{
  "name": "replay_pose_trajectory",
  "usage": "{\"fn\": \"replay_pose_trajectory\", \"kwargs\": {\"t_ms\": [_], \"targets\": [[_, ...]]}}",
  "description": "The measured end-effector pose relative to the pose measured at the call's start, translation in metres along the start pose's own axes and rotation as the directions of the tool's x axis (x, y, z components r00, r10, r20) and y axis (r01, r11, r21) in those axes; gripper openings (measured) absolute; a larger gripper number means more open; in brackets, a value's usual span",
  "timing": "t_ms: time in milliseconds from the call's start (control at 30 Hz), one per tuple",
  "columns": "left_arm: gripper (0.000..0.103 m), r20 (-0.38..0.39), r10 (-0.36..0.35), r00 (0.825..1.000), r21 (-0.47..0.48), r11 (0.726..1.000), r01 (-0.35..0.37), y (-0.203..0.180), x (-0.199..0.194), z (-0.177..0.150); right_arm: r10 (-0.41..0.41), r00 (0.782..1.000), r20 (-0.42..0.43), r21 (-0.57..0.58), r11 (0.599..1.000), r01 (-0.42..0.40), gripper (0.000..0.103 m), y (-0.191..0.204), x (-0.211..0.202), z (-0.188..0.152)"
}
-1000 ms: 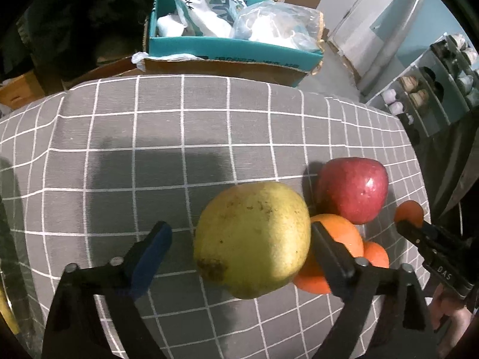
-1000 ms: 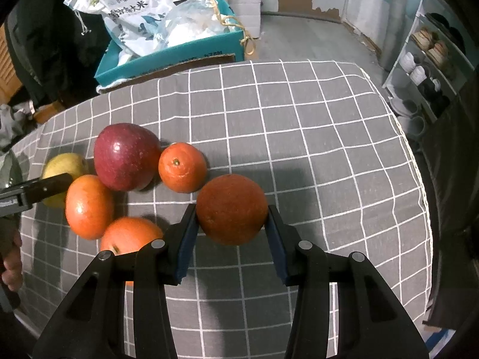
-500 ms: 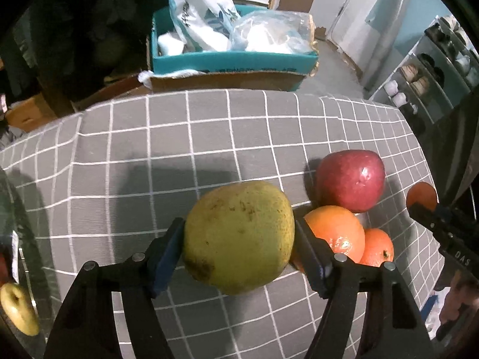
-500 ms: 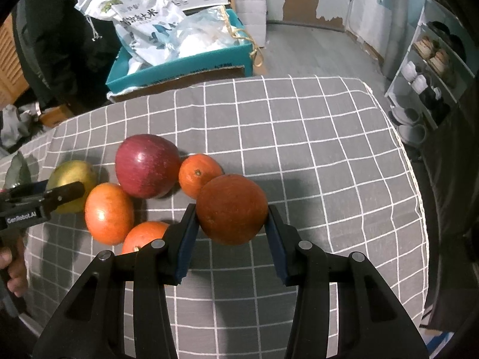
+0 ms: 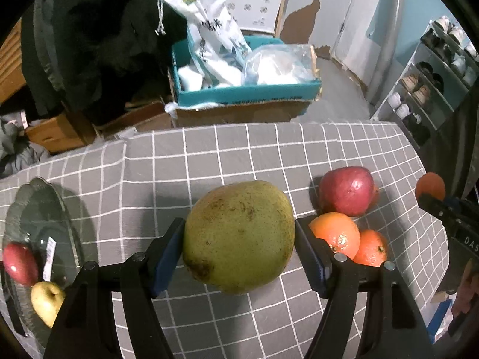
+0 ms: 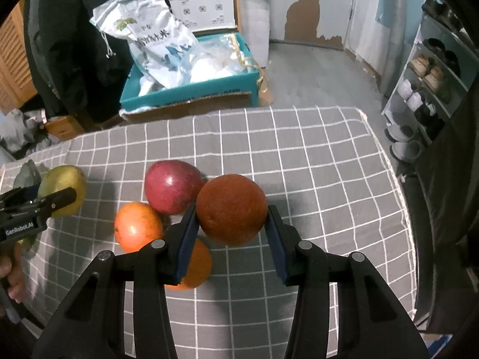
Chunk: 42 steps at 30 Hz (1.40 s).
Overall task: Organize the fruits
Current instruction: 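Carry the pear with the left tool while the right tool carries the orange toward the green bowl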
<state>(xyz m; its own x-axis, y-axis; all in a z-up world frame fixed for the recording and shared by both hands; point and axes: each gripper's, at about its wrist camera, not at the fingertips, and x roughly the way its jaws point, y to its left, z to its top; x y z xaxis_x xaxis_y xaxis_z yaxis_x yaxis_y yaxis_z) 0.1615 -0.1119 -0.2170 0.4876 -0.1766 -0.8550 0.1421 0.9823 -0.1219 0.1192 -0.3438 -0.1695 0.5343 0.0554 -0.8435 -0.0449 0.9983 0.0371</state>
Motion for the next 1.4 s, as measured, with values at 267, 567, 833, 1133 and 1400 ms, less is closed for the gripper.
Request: {"fn": "replay_pose_trajectory", "kwargs": {"t_ms": [267,567,833,1133,1400], "targets": [[0.074,0.068,0.005,0.998,0.021,1.000,-0.006,0.000,-0.033,0.002,-0.002,0.998,0.055,-0.032,0.999,0.003,0.043,0.017,-0.023,0.008],[0.074,0.133,0.009,0.991,0.016,1.000,-0.012,0.009,-0.069,0.001,0.021,0.993,0.117,-0.036,0.999,-0.017,0.044,0.031,-0.048,0.019],[0.074,0.204,0.016,0.979,-0.011,1.000,-0.014,0.025,-0.109,0.001,0.061,0.980,0.187,-0.069,0.996,-0.049,0.044,0.057,-0.074,0.031],[0.074,0.269,0.030,0.963,-0.035,0.999,-0.021,0.042,-0.146,-0.003,0.109,0.965,0.240,-0.117,0.990,-0.083,0.044,0.087,-0.103,0.038],[0.074,0.307,0.059,0.950,-0.072,0.997,-0.039,0.065,-0.172,-0.009,0.150,0.956,0.254,-0.169,0.980,-0.109,0.044,0.118,-0.115,0.041]]}}
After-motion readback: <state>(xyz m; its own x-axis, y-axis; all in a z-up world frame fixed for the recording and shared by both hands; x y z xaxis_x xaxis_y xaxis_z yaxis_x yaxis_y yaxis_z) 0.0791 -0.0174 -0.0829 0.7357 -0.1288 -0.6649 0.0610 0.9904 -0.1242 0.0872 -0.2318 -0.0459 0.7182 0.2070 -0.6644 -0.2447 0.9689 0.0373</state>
